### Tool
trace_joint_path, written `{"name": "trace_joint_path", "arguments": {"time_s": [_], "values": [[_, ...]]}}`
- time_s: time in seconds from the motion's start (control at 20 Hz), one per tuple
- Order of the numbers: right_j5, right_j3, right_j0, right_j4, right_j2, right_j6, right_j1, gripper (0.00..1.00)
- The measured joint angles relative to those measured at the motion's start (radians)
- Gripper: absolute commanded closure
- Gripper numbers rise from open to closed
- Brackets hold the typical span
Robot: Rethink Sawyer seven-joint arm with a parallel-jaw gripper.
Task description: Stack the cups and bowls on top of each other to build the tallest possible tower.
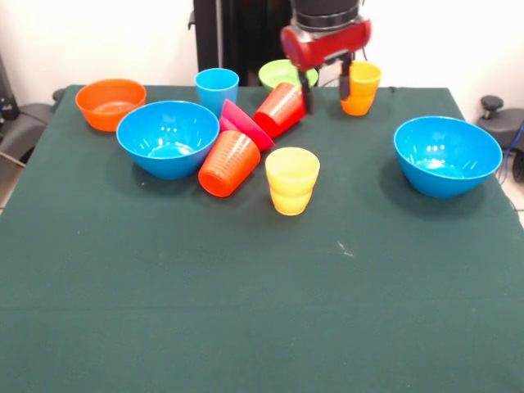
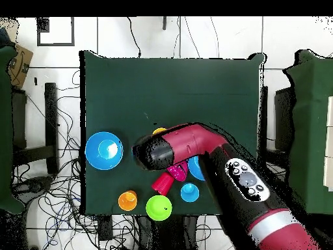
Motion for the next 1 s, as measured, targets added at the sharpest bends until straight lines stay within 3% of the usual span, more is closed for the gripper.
{"name": "trace_joint_path", "arguments": {"time_s": [0.55,1.0], "values": [[-0.222,-0.003,0.197,-0.017,-0.096,0.032,0.046,0.00],[-0.294,-0.035,0.272,-0.016,-0.191,0.041,0.093,0.00]]}}
